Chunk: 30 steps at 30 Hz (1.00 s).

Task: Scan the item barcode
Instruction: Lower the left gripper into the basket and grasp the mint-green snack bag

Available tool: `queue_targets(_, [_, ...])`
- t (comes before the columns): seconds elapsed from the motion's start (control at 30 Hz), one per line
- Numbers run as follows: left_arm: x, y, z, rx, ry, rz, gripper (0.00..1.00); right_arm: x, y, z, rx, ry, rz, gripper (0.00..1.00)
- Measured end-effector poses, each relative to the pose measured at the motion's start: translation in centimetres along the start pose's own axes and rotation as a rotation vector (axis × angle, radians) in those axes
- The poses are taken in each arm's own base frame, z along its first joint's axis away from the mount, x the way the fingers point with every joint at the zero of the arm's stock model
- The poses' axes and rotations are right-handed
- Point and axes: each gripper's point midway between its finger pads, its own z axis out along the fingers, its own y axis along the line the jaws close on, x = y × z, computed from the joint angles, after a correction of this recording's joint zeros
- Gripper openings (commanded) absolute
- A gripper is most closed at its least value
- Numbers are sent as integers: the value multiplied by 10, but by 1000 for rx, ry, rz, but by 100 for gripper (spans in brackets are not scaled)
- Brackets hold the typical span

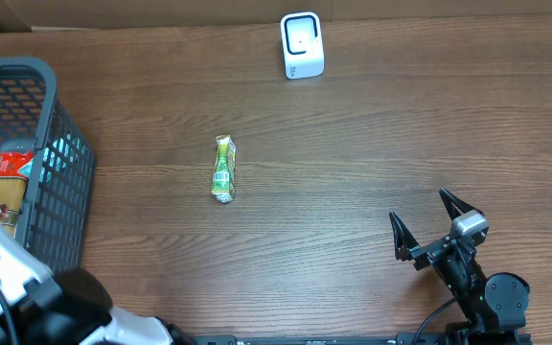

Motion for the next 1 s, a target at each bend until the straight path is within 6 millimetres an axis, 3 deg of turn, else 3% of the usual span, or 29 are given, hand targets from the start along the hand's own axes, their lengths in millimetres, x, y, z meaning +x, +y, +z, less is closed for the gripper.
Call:
queue_targets(0.2, [29,10,74,-52,179,-39,80,0,0,0,0,0,0,100])
queue_targets(0.27, [38,13,96,-74,231,-68,84,0,0,0,0,0,1,100])
queue_targets(0.5, [61,22,162,-140,331,-192,89,0,0,0,0,0,0,100])
queue_targets(0.73, [70,19,204,-149,343,-223,89,0,0,0,0,0,0,100])
queue_targets(1.0, [81,-8,218,-126,343,-175,84,0,0,0,0,0,0,100])
